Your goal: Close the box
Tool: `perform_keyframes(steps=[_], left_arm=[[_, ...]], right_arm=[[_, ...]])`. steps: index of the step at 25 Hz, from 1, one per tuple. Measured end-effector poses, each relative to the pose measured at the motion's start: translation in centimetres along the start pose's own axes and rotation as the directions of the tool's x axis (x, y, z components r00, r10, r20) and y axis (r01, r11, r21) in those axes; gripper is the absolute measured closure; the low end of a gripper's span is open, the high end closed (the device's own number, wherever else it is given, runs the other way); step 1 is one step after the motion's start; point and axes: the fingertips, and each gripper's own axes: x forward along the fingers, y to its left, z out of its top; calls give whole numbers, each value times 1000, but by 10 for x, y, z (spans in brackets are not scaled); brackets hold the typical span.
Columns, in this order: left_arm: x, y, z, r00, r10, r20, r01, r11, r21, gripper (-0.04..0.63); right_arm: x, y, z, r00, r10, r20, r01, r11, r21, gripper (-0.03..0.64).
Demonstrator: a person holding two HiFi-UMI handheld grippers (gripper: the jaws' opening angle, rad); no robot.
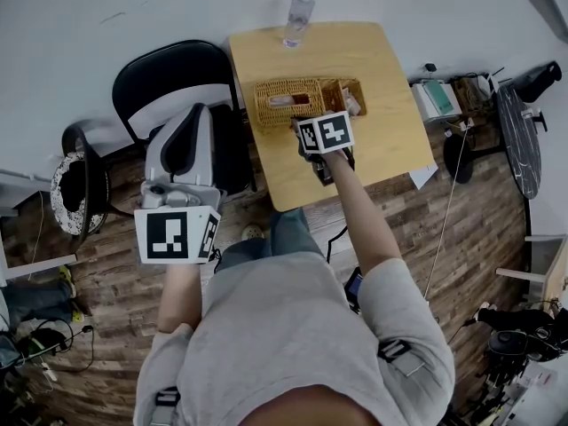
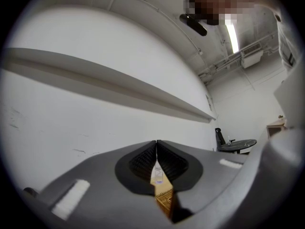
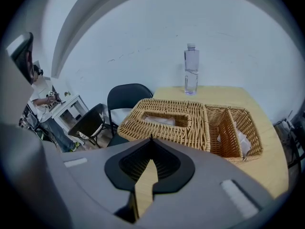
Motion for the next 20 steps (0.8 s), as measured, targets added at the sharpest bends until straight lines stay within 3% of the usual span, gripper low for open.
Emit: perform_keyframes(steps=[11, 20], left_arm=[[0, -1, 2, 1000, -14, 12, 14, 1000, -2, 535], [8, -7, 10, 999, -14, 30, 13, 1000, 9, 535]], right_arm=[[-1, 1, 0, 998, -11, 60, 12, 1000, -6, 600], [-41, 7, 26, 958, -41, 284, 47, 999, -14, 601]])
